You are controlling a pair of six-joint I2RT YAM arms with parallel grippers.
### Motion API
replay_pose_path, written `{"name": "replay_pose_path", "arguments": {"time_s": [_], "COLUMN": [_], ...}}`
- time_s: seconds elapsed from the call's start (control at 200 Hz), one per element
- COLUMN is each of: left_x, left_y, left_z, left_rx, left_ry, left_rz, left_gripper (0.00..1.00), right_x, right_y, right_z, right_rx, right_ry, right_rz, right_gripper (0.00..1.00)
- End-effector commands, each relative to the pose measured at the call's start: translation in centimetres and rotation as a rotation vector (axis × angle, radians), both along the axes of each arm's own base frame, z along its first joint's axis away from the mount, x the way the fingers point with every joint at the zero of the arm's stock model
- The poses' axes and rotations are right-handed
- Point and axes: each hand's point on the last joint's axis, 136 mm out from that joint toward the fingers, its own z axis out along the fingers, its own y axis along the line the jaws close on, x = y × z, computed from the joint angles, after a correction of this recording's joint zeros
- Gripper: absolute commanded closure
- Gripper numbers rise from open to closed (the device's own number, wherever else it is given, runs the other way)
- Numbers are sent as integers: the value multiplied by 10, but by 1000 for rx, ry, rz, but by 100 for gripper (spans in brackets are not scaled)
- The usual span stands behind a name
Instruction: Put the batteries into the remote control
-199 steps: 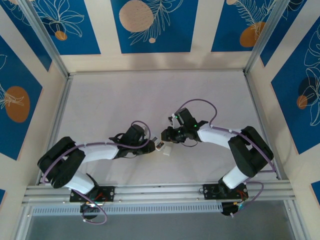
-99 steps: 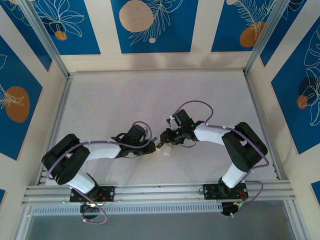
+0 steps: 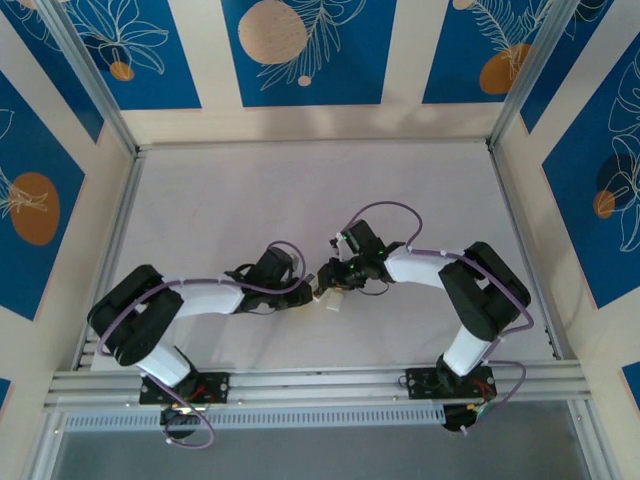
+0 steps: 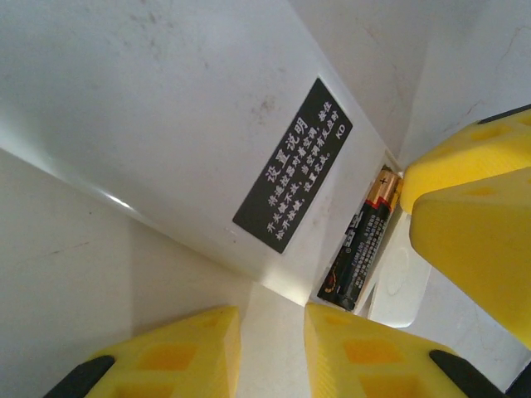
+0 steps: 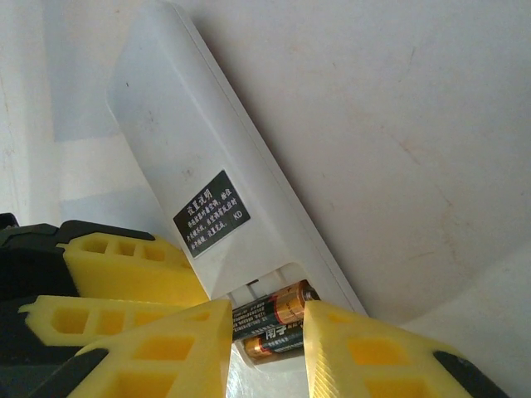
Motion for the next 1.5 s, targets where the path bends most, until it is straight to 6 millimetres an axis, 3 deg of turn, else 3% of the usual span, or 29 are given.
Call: {"name": "replay_pose_path", "arguments": {"time_s": [0.0,0.175,0.69,1.495], "left_x": [4,3,5,6], "left_y": [-3,4,-4,-5], "left_z": [-1,6,1,-2], "left_rx": [2,33,10,7], "left_ry": [-3,-27,-10,-1], "left_rz": [3,-5,-7,3], "left_gripper": [73,73,73,73], "right_x": [-1,5,18,-6], "right_y": [6,-2,3,11], "right_z": [11,21,1,14], "right_rx": [16,-10,-55,-51], "right_ry": [-24,-76,-68,-69], "right_rz": [25,14,38,59], "right_gripper": [70,70,70,70]}}
